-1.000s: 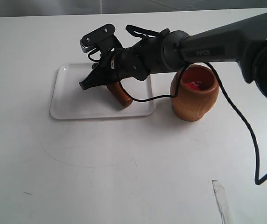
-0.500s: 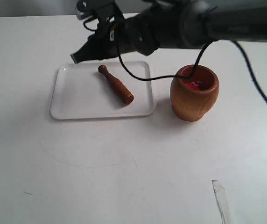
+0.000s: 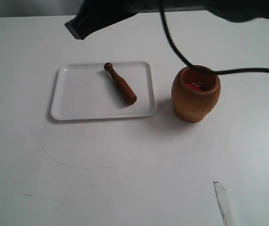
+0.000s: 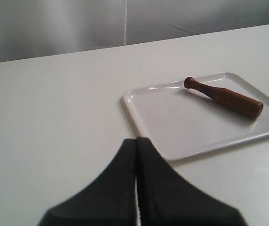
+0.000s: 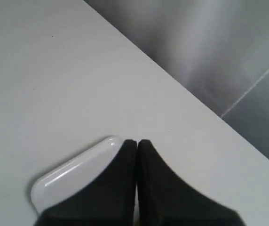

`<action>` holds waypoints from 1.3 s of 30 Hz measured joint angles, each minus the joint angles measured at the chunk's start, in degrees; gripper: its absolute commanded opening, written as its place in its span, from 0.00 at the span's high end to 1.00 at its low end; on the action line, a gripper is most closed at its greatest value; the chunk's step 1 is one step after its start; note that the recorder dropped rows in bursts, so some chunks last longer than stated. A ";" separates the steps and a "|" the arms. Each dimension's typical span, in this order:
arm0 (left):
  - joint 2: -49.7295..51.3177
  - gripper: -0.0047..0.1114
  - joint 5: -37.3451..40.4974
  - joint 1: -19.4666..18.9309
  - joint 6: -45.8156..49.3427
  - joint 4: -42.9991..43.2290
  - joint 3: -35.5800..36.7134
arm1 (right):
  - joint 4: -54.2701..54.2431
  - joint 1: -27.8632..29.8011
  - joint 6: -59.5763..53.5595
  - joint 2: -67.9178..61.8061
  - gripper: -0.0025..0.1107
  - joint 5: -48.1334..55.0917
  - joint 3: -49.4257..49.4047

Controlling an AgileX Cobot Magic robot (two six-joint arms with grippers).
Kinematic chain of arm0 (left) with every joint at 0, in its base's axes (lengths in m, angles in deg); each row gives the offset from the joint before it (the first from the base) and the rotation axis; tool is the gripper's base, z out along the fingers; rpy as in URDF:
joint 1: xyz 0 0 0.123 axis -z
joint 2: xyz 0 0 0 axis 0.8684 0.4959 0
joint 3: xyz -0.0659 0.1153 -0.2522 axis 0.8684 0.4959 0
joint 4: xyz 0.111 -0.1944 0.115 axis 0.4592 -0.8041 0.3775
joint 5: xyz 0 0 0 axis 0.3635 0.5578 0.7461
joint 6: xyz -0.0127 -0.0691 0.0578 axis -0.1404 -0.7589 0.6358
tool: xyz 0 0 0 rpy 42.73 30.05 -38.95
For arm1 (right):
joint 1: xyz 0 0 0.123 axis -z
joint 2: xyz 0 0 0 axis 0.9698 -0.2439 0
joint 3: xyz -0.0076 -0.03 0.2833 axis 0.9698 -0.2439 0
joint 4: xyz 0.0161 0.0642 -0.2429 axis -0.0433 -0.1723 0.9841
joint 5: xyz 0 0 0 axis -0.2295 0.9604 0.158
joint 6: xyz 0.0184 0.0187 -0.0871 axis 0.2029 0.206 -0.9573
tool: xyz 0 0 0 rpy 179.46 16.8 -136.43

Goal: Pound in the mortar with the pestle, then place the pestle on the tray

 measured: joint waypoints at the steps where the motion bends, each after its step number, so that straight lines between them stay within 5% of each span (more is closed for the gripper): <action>1: 0.00 0.96 0.00 0.00 0.00 0.00 0.00 | 1.32 -0.20 1.06 2.26 0.98 0.00 -1.92; 16: 0.00 0.96 0.00 0.00 0.00 0.00 0.00 | 7.15 -0.69 11.04 31.57 0.98 0.00 -34.71; 23: 0.00 0.96 0.00 0.00 0.00 0.00 0.00 | -5.29 -0.69 11.54 36.85 0.98 0.00 -46.76; 39: 0.00 0.96 0.00 0.00 0.00 0.00 0.00 | -12.64 -1.42 12.00 36.93 0.98 0.07 -50.22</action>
